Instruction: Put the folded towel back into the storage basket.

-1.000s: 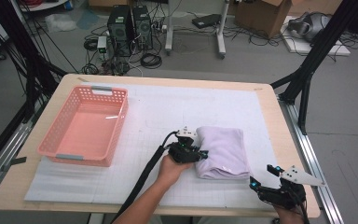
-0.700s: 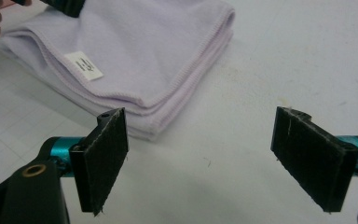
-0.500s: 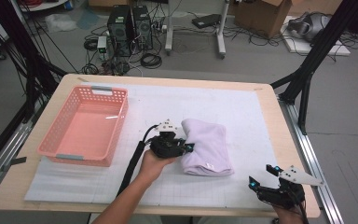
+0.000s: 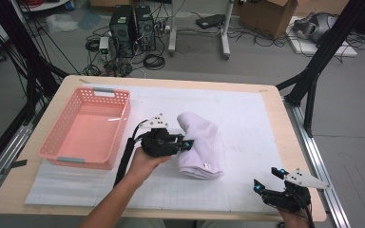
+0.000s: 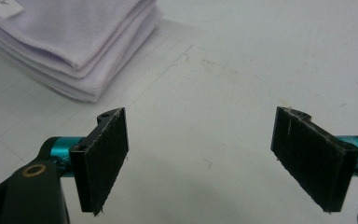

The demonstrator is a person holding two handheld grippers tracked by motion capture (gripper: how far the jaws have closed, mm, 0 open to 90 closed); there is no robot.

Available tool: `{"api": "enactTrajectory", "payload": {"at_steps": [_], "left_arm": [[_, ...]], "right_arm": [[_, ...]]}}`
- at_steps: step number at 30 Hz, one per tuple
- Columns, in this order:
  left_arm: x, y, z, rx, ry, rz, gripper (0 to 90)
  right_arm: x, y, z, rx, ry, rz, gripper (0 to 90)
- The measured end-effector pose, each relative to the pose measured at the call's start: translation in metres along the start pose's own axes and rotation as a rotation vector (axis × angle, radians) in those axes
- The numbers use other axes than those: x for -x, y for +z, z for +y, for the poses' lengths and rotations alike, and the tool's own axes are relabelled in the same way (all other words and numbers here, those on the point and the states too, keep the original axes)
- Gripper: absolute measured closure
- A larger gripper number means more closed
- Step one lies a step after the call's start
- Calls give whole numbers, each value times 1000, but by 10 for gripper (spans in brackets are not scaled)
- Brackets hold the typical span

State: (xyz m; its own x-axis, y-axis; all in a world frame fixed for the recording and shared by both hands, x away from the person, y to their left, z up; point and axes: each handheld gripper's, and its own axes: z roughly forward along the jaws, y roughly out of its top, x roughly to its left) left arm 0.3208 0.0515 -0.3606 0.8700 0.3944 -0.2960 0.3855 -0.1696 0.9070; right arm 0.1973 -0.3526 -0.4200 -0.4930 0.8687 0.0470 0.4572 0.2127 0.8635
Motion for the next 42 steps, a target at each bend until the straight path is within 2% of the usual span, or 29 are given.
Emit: {"api": "enactTrajectory", "payload": {"at_steps": [16,19,30,42], "left_arm": [[4,-40,26,15,96,21,742],[2,-46,27,19,100,28,743],[-1,-60,33,55,95,33,742],[-4,-78,38,70,102,42,742]], "right_arm": [[-1,1,1,4,-7,1,176],[1,1,0,3,6,2,176],[0,0,1,14,4,1,176],[-1,2,1,8,1,2,176]]}}
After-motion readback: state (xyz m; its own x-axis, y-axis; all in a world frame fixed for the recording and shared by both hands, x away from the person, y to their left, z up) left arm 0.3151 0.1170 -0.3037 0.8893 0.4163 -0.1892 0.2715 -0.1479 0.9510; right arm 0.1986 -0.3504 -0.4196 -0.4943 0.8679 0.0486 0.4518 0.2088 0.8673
